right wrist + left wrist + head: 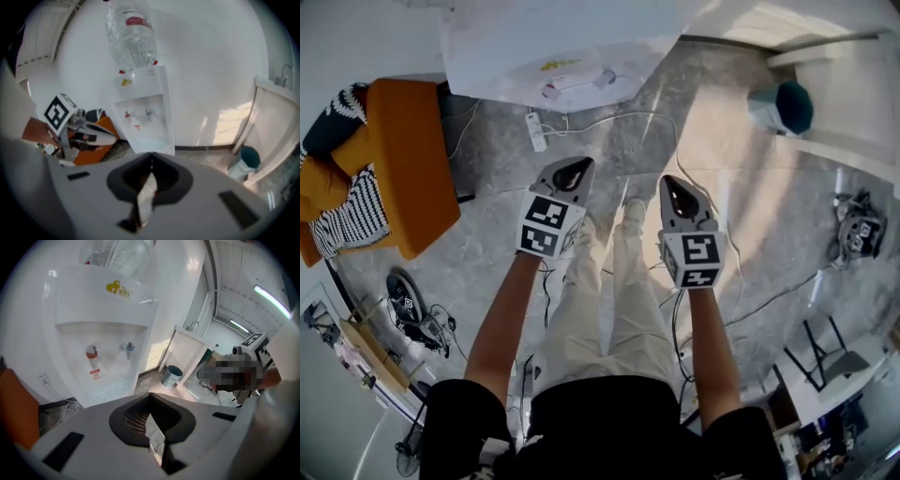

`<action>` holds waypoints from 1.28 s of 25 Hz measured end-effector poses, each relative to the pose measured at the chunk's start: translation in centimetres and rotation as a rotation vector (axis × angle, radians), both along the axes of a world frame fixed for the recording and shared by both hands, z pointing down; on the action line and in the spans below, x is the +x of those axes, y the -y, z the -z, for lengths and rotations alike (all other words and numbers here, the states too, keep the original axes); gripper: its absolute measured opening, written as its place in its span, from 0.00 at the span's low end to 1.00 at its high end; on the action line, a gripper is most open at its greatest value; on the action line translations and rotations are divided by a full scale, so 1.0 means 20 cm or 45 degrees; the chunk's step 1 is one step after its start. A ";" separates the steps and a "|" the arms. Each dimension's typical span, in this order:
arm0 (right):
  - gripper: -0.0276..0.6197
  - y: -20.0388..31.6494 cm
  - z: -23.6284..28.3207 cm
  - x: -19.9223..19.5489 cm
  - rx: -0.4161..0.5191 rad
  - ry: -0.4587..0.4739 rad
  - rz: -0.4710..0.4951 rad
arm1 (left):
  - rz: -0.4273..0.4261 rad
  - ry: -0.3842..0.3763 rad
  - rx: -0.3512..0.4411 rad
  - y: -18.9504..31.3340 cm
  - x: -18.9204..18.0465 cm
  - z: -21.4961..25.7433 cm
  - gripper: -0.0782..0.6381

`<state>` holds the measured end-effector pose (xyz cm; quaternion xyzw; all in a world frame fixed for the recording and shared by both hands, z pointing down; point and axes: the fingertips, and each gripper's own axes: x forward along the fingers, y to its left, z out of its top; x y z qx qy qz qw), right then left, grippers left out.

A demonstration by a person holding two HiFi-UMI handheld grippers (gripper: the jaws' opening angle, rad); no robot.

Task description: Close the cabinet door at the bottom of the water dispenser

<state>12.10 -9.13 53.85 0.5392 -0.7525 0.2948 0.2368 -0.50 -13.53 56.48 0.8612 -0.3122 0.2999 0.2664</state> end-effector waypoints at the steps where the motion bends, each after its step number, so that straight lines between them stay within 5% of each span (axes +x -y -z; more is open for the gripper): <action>1: 0.09 0.00 0.05 -0.01 0.013 0.001 0.006 | 0.010 -0.007 0.010 -0.01 -0.02 0.06 0.13; 12: 0.09 -0.02 0.65 -0.08 0.174 -0.015 0.004 | 0.141 -0.087 0.229 -0.06 -0.16 0.80 0.13; 16: 0.09 0.07 0.93 -0.05 0.319 -0.053 0.014 | 0.162 -0.099 0.353 0.00 -0.16 1.05 0.13; 32: 0.09 -0.06 1.66 0.03 0.556 -0.012 -0.083 | 0.229 -0.226 0.568 -0.10 -0.21 1.87 0.13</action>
